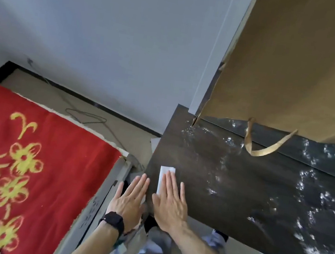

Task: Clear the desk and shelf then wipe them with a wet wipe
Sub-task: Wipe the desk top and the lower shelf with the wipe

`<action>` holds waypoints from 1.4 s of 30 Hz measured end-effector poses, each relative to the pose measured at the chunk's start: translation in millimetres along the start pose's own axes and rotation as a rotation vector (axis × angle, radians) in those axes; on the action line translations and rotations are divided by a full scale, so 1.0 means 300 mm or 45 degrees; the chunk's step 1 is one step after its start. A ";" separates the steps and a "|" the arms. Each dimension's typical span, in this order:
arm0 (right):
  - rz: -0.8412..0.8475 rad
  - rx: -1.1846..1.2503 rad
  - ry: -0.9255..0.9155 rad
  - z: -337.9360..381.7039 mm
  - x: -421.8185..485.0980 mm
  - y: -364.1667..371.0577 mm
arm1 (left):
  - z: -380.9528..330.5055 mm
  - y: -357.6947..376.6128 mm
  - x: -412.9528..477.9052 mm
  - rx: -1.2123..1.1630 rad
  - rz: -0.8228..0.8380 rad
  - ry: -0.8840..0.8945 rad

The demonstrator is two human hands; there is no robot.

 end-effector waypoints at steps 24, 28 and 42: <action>-0.051 0.098 -0.355 -0.150 0.073 -0.008 | -0.068 -0.041 0.018 0.099 0.023 -0.164; -0.030 0.054 -0.527 -0.022 0.331 -0.010 | -0.039 -0.029 0.011 0.125 -0.009 -0.116; -0.192 0.124 -0.066 -0.176 0.358 -0.039 | -0.076 -0.138 0.330 0.195 -0.025 0.026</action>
Point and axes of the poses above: each hand's wrist, its own x-axis towards the middle knuckle, its own y-axis out of the palm, z = x × y, the point moved 1 cm from there along x, towards the middle knuckle, and after that the axes turned 10 degrees about -z, right-handed, at the moved point
